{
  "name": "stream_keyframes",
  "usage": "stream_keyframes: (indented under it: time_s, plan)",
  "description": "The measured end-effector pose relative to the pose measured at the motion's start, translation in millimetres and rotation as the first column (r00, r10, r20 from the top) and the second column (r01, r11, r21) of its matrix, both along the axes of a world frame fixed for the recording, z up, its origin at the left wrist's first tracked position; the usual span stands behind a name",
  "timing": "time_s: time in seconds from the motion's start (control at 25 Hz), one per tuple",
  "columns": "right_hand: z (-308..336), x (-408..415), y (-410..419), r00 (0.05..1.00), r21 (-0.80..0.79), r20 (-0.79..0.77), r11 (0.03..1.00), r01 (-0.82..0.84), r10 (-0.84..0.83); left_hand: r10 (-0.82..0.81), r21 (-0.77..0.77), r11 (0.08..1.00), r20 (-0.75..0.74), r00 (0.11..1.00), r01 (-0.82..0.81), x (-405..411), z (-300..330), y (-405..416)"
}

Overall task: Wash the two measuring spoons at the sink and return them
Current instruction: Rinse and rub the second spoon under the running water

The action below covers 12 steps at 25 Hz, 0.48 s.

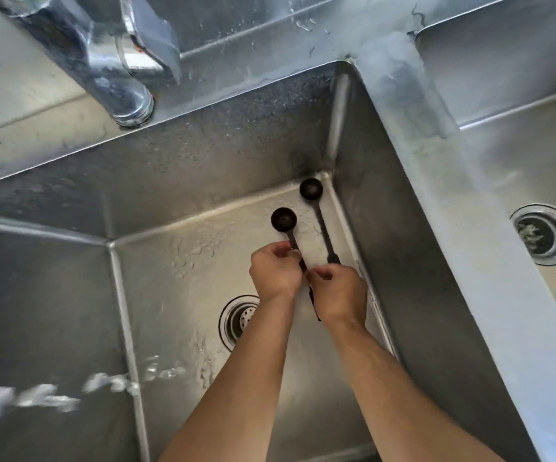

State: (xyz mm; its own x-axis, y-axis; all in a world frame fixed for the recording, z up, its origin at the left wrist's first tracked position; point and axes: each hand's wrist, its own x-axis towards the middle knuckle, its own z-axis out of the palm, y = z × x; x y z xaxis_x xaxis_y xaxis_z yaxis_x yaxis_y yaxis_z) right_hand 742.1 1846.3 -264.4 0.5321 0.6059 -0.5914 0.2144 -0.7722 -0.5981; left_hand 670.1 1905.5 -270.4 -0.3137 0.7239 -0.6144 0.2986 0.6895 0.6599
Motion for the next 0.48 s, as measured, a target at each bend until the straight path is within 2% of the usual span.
stream_keyframes:
  time_s: [0.2,0.48]
  plan:
    - [-26,0,30,0.998,-0.019,0.057,0.999,0.036,-0.035,-0.023,0.046,0.999,-0.095,0.995,0.027,5,-26,28]
    - [-33,-5,50,0.994,-0.003,0.11,1.0,0.018,-0.018,0.021,0.075,0.997,-0.085,0.996,-0.015,7,-35,44]
